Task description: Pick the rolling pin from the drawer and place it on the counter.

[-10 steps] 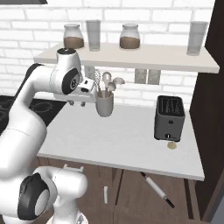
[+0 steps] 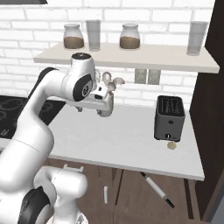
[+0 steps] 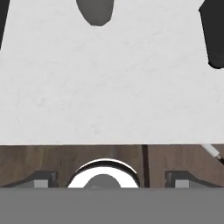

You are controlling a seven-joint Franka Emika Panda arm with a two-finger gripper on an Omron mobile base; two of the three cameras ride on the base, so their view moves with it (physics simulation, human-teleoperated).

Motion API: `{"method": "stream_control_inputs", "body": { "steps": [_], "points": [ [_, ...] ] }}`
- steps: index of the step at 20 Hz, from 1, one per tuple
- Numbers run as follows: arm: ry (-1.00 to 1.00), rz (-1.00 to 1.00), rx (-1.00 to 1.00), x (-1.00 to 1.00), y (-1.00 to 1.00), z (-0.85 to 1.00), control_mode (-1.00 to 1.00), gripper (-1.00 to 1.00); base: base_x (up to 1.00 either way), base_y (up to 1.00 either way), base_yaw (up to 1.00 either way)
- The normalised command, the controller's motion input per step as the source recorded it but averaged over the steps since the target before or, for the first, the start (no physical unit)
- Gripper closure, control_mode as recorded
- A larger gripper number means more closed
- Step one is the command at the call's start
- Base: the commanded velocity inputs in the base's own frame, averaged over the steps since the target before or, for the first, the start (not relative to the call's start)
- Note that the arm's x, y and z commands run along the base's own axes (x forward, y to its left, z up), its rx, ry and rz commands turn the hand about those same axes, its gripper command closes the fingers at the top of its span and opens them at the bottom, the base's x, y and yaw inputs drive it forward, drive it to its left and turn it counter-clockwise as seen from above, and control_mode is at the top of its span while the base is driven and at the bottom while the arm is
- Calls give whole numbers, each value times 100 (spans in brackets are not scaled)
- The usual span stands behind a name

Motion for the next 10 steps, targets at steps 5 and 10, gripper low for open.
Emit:
{"method": "stream_control_inputs", "body": {
  "steps": [5, 10],
  "points": [
    [4, 0, -1, -32, -100, -43, -100, -100, 0, 0, 0],
    [2, 0, -3, -62, -95, -79, -100, -100, 0, 0, 0]
  ]
}}
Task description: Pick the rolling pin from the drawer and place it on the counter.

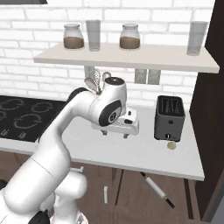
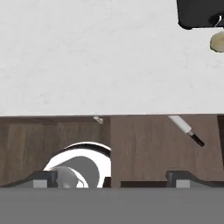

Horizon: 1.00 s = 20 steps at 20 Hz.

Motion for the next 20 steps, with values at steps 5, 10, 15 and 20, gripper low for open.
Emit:
{"method": "stream_control_inputs", "body": {
  "steps": [5, 10, 15, 20],
  "points": [
    [8, 0, -19, -62, -68, -86, -100, -100, 0, 0, 0],
    [14, 0, -21, -40, -55, -83, -100, -100, 0, 0, 0],
    [12, 0, -7, -11, -64, -62, -100, -100, 0, 0, 0],
    [2, -1, 0, -1, -16, -34, -100, -100, 0, 0, 0]
  ]
}}
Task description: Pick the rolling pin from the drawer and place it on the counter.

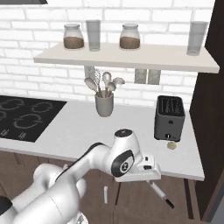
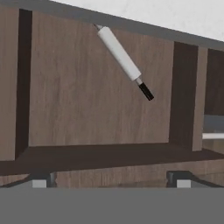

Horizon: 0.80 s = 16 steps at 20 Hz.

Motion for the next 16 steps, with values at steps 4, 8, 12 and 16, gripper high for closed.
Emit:
{"method": "stream_control_inputs", "body": {
  "steps": [4, 8, 12, 16],
  "points": [
    [0, 0, 4, 0, -35, -51, -100, -100, 0, 0, 0],
    [0, 0, 3, 0, -40, -63, -100, -100, 0, 0, 0],
    [0, 0, 0, 0, -27, -60, -100, -100, 0, 0, 0],
    [2, 0, 0, 0, -8, -30, -100, -100, 0, 0, 0]
  ]
}}
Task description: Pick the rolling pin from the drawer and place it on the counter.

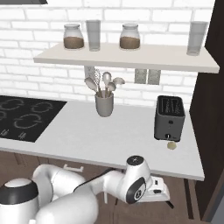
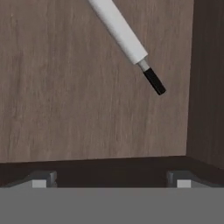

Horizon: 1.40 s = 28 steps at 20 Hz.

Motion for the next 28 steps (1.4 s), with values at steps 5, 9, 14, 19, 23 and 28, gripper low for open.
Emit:
{"method": "stream_control_inputs", "body": {
  "steps": [5, 9, 14, 19, 23, 28],
  "points": [
    [6, 0, 0, 0, -17, -6, -100, -100, 0, 0, 0],
    [9, 0, 0, -23, -20, -12, -100, -100, 0, 0, 0],
    [6, 0, 0, -28, -14, -13, -100, -100, 0, 0, 0],
    [6, 0, 0, -45, -23, -16, -100, -100, 0, 0, 0],
    [7, 0, 0, -60, -38, -18, -100, -100, 0, 0, 0],
    [4, -1, 0, -77, -47, -28, -100, -100, 0, 0, 0]
  ]
}}
